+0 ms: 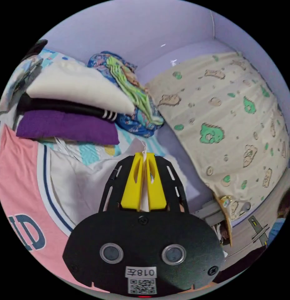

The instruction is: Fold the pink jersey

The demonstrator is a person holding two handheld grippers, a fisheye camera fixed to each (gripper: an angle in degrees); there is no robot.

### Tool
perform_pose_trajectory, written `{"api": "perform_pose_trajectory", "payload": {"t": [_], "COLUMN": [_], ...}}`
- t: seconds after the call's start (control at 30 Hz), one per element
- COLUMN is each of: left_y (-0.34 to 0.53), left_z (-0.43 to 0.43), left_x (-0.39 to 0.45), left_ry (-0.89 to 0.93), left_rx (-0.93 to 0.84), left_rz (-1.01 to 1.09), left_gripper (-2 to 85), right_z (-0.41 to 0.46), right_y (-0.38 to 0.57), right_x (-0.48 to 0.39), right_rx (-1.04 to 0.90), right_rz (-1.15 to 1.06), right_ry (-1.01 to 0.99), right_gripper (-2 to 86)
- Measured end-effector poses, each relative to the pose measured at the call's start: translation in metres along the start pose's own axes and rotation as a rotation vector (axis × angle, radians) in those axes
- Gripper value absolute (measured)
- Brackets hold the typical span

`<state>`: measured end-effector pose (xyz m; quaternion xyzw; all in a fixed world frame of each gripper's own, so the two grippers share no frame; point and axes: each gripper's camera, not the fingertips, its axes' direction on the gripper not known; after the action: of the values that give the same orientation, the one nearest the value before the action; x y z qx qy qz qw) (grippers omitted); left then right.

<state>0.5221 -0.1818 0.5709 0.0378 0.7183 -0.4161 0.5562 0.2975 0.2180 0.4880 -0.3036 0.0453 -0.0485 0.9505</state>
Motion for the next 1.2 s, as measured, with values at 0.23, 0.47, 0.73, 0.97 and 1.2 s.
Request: {"api": "perform_pose_trajectory", "payload": {"t": [0.23, 0.47, 0.73, 0.97, 1.2], "left_y": [0.050, 0.170, 0.229, 0.291, 0.342], "left_z": [-0.195, -0.306, -0.307, -0.367, -0.373], "left_x": [-0.081, -0.241, -0.299, -0.326, -0.291], "left_ry": [0.044, -0.098, -0.137, -0.279, -0.191], "left_rx": [0.263, 0.377, 0.300, 0.389, 0.301], "left_rz": [-0.001, -0.268, -0.256, -0.407, -0.239], "left_gripper": [-1.0, -0.9, -0.2, 5.0, -0.4], "right_z": [-0.016, 0.069, 0.062, 0.098, 0.053], "right_y": [-0.024, -0.061, -0.075, -0.069, -0.051], "right_x": [-0.095, -0.130, -0.155, -0.166, -0.197], "right_rx": [-0.036, -0.280, -0.325, -0.587, -0.448], "right_rz": [-0.277, -0.299, -0.279, -0.296, -0.294], "right_ry": [-0.043, 0.005, -0.044, -0.110, -0.183], "right_gripper": [-0.2, -0.1, 0.0, 0.4, 0.0]}}
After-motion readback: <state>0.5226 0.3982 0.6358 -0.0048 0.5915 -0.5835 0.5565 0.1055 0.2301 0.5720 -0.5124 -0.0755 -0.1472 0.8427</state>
